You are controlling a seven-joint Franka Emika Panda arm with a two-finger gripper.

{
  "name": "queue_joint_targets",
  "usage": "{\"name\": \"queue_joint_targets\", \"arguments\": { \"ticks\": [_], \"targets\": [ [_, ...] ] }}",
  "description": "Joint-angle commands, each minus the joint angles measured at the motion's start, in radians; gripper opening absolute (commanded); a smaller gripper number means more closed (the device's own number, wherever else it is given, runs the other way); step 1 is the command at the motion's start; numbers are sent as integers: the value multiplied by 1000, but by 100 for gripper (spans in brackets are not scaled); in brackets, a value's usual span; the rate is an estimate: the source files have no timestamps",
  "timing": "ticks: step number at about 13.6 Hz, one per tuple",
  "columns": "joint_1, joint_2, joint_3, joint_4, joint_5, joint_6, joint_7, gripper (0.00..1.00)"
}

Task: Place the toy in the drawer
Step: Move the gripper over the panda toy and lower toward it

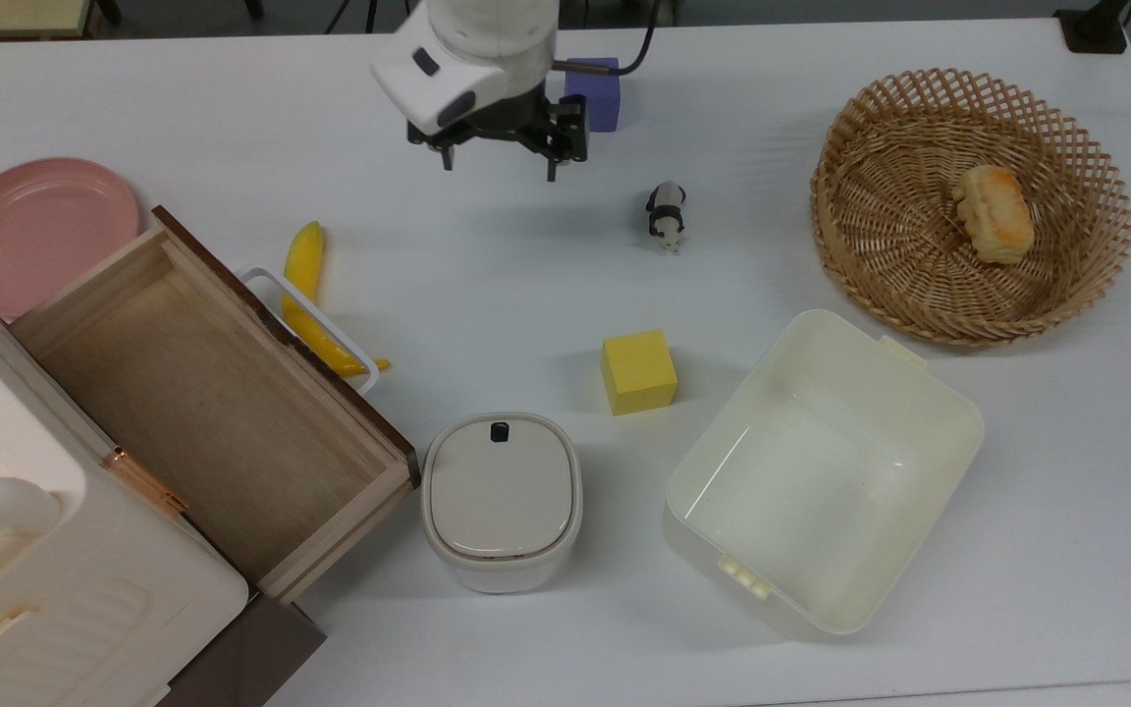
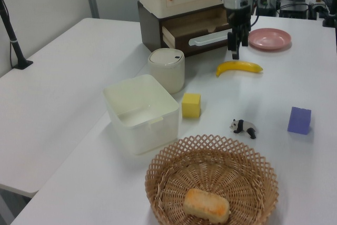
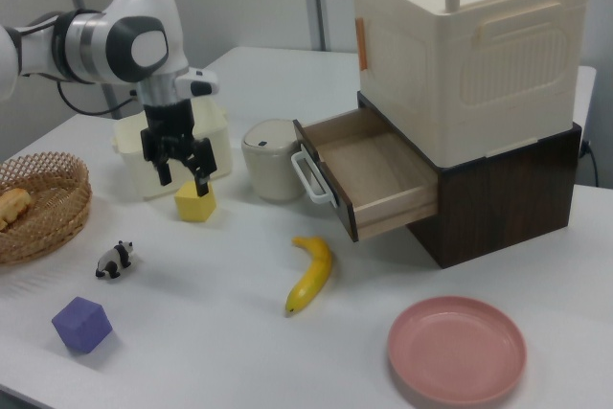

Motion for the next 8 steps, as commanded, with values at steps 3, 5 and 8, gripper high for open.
{"name": "queue_joint_targets", "arguments": {
  "ticks": [3, 5, 8],
  "targets": [
    [82, 0, -6, -110, 29, -8, 34, 100],
    [132, 38, -6, -119, 41, -3, 92, 100],
    [188, 53, -6, -134, 49, 56, 138, 97]
  ]
}}
